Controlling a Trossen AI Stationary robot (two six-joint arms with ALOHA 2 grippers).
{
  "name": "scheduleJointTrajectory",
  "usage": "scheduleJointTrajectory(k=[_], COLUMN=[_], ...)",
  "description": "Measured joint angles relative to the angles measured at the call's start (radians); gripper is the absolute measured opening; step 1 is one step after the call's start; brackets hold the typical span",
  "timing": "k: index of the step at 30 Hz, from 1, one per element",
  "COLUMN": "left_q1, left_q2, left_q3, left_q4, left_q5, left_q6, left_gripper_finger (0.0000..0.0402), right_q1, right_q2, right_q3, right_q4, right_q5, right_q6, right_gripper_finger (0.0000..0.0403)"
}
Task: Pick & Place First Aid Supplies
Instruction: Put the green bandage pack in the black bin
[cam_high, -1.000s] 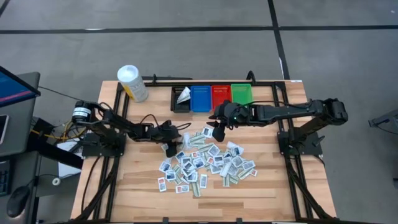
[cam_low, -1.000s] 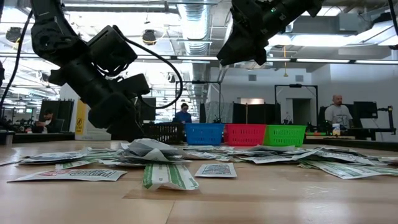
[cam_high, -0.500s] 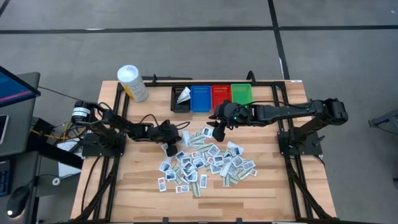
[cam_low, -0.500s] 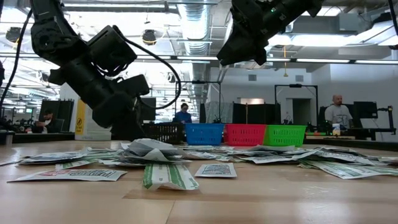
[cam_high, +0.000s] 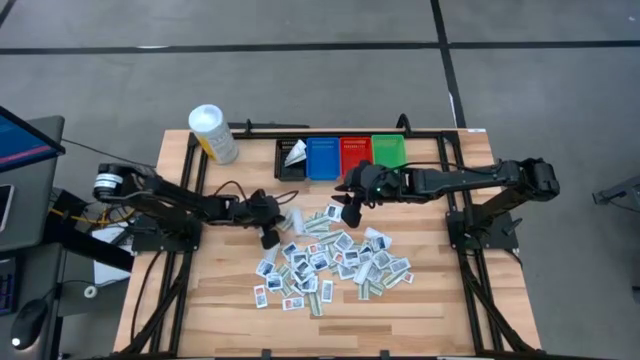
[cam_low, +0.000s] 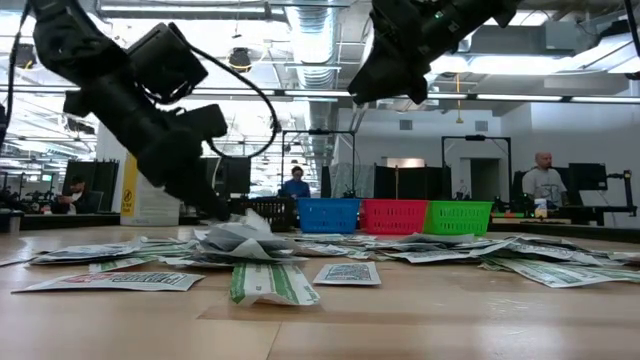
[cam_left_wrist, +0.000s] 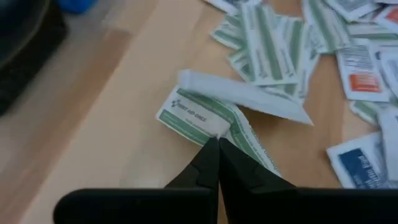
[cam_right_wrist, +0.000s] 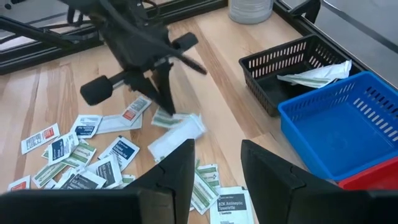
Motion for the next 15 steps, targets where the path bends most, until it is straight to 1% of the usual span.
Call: scheduleJointTrajectory(k=[4,12,15], left_q1=[0.009,0.009,0.007], left_q2=[-0.066,-0.187,-0.253], left_q3=[0.0,0.003,0.002], left_q4=[-0.032,-0.025,-0.015], left_q5=[-0.016,-0.069,-0.098], left_q6=[0.0,0.0,-0.002], left_gripper_finger=[0.0004,0.0004,0.0004], right_q1=[0.0,-0.001,-0.001], right_q2=[0.0,0.0,0.0], right_q3=[0.0,0.0,0.0], right_q4=[0.025,0.027,0.027], right_q5=[0.0,0.0,0.0], right_q6=[0.0,0.0,0.0], right_gripper_finger=[0.0126,0.0126,0.0126])
